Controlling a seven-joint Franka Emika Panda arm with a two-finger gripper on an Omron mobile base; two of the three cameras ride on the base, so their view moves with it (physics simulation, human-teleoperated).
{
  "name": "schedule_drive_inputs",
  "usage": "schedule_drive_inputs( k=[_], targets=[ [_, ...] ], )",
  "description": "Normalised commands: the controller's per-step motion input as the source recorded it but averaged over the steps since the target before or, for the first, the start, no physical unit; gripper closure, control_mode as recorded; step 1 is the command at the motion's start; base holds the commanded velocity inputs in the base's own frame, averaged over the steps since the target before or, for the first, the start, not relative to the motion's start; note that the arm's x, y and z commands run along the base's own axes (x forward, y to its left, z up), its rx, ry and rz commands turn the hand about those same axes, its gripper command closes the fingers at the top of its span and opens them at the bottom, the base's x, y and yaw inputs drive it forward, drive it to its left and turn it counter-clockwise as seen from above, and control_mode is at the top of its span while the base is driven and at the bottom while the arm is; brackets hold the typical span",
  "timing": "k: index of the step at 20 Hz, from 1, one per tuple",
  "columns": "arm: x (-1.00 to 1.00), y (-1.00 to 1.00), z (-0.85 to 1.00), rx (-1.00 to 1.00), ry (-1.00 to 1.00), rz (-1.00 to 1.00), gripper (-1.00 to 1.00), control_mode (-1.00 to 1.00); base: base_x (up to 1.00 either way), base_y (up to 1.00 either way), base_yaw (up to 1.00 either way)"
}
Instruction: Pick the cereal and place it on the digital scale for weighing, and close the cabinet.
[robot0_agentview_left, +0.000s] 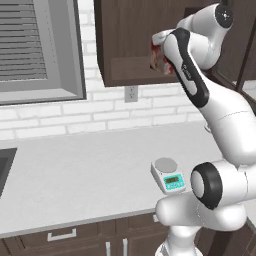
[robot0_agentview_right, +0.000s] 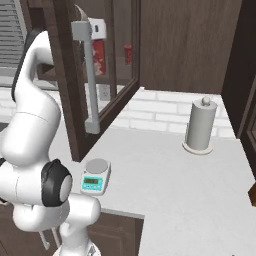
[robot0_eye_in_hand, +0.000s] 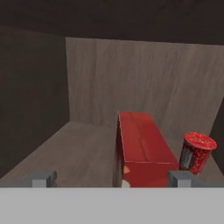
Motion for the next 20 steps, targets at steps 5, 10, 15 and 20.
schedule_drive_inputs(
  k=[5,10,15,20],
  targets=[
    [0.05,-0.30,-0.12,0.00,0.00,0.00,-1.00,-1.00,0.00,0.00,0.00],
    [0.03,-0.02,-0.02,0.00,-0.02,0.00,-1.00,-1.00,0.00,0.00,0.00],
    [0.34,0.00,-0.10,0.00,0.00,0.00,-1.00,-1.00,0.00,0.00,0.00],
    [0.24,0.02,-0.36,0.00,0.01,0.00,-1.00,-1.00,0.00,0.00,0.00]
  ],
)
